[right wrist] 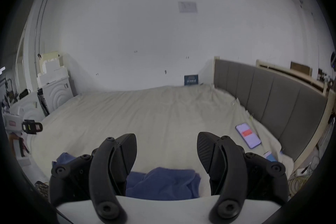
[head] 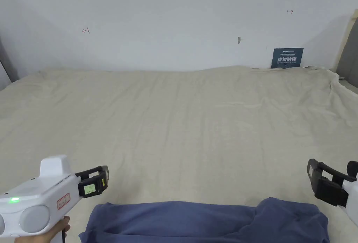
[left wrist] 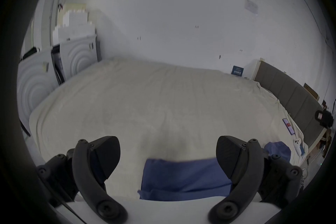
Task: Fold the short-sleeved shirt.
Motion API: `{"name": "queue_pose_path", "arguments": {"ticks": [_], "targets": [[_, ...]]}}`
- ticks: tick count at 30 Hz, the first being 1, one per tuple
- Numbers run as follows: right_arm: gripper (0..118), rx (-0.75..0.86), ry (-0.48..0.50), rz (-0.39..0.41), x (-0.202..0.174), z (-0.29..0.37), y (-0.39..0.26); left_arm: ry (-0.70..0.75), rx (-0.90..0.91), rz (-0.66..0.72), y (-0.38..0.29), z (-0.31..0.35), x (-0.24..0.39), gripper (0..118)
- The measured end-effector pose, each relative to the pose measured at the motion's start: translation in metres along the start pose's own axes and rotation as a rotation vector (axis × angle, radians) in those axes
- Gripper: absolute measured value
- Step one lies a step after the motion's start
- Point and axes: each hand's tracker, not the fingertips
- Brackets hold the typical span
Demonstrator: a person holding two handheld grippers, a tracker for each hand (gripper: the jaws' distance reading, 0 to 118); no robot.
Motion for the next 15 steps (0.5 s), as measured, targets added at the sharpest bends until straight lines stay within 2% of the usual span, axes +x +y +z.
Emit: {"name": "queue_pose_path", "arguments": {"ticks": [2,3,4,6,7,8,9,15], "targets": [[71,0.028,-0.013,0.011,-0.006,-0.001,-0.001,0.004,0.015,-0.009,0.002,0.001,0.004,94],[68,0.042,-0.02,0.017,-0.009,-0.001,-0.001,-0.009,0.023,-0.015,0.002,0.001,0.005,81],[59,0.05,-0.026,0.021,-0.011,0.0,-0.001,-0.023,0.026,-0.015,0.002,0.001,0.005,58],[37,0.067,-0.037,0.031,-0.015,0.0,-0.002,-0.052,0.033,0.001,-0.001,-0.001,0.005,23],[20,0.074,-0.04,0.035,-0.017,0.0,-0.002,-0.063,0.034,0.01,-0.003,-0.001,0.005,7],[8,0.081,-0.043,0.042,-0.018,0.0,-0.002,-0.064,0.039,0.013,-0.006,-0.002,0.005,0],[3,0.092,-0.05,0.049,-0.019,-0.001,-0.003,-0.068,0.04,0.014,-0.008,-0.002,0.005,0],[0,0.089,-0.029,0.048,-0.018,-0.004,-0.002,-0.125,-0.056,0.058,-0.014,-0.013,-0.007,0]]}}
